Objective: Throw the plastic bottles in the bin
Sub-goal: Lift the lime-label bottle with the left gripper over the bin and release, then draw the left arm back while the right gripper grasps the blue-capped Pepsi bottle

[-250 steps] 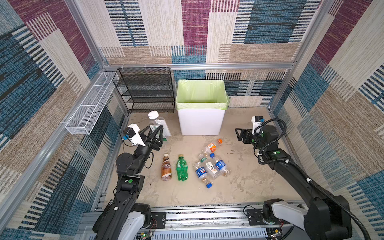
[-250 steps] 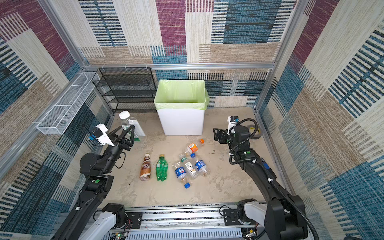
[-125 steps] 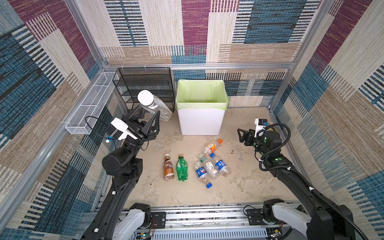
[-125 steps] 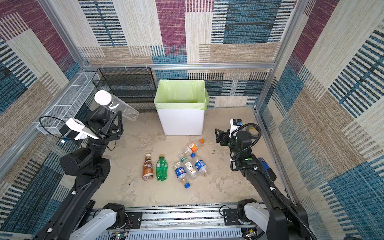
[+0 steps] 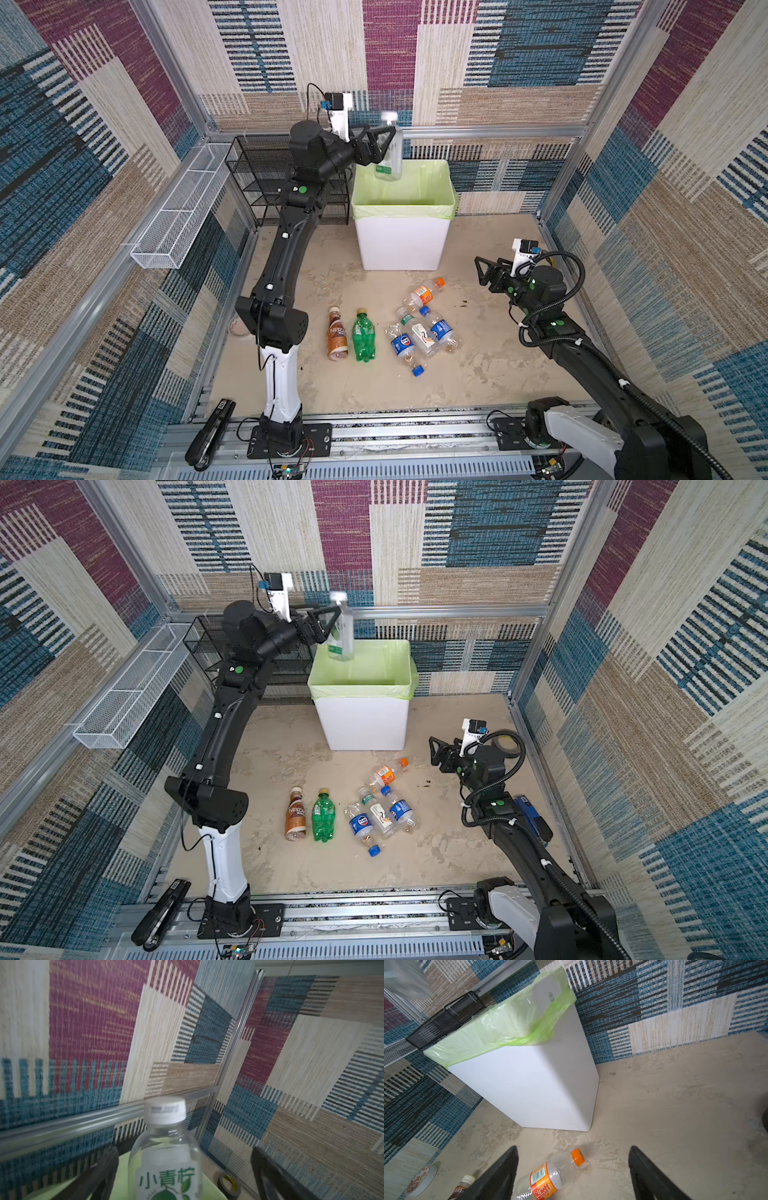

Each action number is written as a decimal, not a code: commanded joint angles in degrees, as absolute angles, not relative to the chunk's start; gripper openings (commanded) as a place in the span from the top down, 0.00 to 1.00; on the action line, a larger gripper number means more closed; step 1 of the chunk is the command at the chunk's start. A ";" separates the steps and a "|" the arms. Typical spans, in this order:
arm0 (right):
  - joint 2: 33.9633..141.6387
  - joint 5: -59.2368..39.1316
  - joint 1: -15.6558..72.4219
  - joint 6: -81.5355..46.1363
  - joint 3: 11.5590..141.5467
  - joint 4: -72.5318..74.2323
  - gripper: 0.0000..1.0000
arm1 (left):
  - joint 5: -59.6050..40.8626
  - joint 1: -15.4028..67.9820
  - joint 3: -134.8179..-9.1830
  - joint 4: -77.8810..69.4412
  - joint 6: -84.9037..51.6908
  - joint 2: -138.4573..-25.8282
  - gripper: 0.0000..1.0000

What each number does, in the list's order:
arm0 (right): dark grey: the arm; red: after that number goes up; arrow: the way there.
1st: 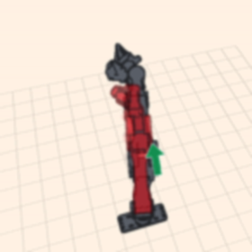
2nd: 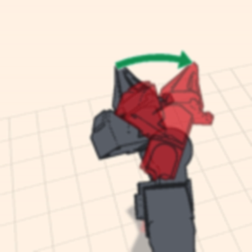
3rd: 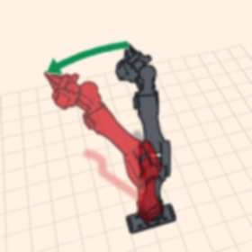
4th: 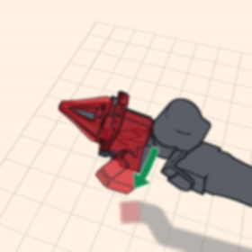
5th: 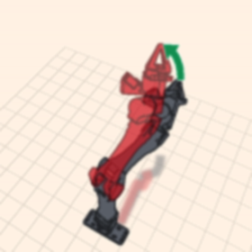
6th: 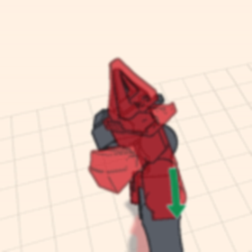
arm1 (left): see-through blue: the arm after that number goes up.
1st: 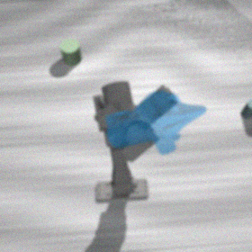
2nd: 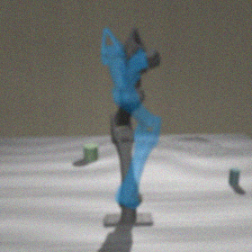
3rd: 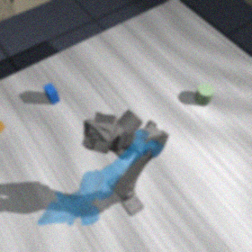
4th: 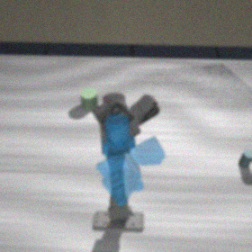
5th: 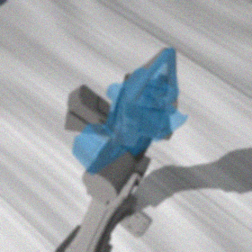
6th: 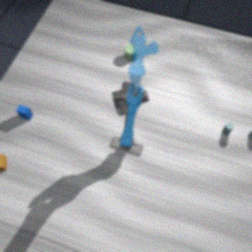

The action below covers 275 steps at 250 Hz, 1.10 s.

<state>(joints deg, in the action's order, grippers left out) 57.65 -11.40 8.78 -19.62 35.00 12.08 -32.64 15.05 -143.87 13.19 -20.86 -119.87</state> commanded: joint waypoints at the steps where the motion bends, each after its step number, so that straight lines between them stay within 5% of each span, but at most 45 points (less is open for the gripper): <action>1: 56.15 -10.25 8.79 -18.11 34.85 10.01 0.14 | -32.74 14.92 -138.19 17.02 -17.31 -112.11 0.01; 108: 57.21 -15.29 11.65 -15.31 35.74 -3.14 0.10 | -20.25 13.11 -108.50 10.92 -9.53 -90.35 0.00; 194: 60.19 -13.65 22.42 -18.45 32.57 -9.77 0.11 | -18.21 0.01 -74.15 15.27 -10.31 -70.58 0.04; 275: 71.37 -14.07 28.56 -17.78 34.69 -11.47 0.12 | -18.46 -3.06 -58.93 8.50 -10.64 -63.33 0.04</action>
